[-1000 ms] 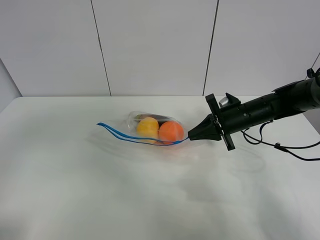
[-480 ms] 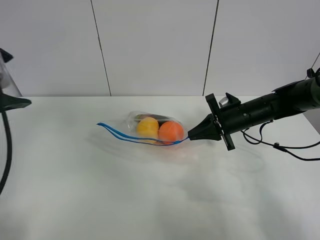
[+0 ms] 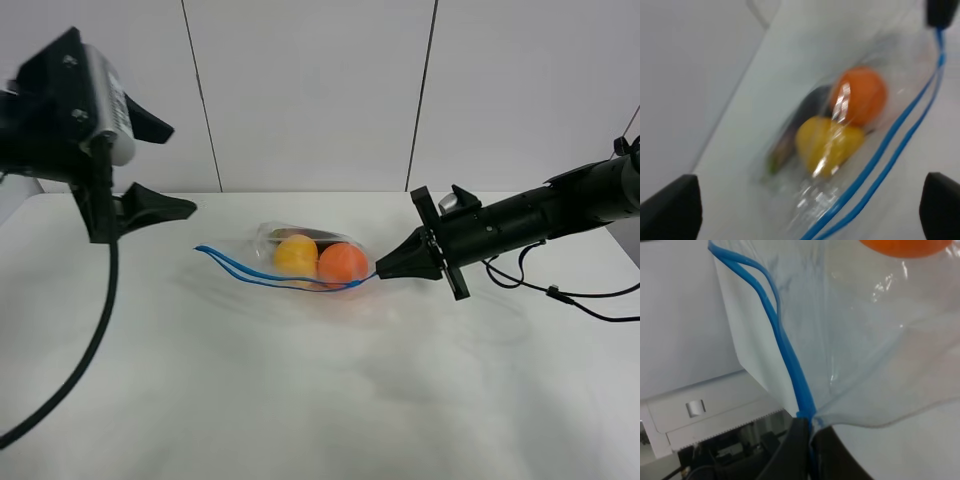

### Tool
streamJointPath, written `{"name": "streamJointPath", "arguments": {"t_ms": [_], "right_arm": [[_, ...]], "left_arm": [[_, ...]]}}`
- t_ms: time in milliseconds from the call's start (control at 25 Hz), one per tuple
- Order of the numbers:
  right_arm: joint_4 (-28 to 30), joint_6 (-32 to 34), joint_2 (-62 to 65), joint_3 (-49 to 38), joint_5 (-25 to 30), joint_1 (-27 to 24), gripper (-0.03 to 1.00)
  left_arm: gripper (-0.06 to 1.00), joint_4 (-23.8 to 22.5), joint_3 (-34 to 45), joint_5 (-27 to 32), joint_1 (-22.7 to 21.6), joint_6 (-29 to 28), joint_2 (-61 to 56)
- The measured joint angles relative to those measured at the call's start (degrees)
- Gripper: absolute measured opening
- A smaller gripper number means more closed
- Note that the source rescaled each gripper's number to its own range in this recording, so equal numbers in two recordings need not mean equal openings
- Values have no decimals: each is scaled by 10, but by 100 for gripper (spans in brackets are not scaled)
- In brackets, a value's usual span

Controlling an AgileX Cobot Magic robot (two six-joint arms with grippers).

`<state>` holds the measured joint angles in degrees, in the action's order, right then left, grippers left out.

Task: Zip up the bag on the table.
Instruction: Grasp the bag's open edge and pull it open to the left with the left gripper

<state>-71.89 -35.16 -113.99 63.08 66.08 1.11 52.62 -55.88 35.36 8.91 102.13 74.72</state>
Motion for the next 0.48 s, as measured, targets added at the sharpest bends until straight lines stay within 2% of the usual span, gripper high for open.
{"name": "streamJointPath", "arguments": {"t_ms": [240,360,480], "right_arm": [[-7,0,0,0,-2,0,0],[-8,0,0,0,-2,0,0],[-8,0,0,0,-3,0,0]], "left_arm": [[100,41,0,-56,137,3,73],[100,57,0,-108,195,3,120],[100,68,0,-176,234,3,169]]}}
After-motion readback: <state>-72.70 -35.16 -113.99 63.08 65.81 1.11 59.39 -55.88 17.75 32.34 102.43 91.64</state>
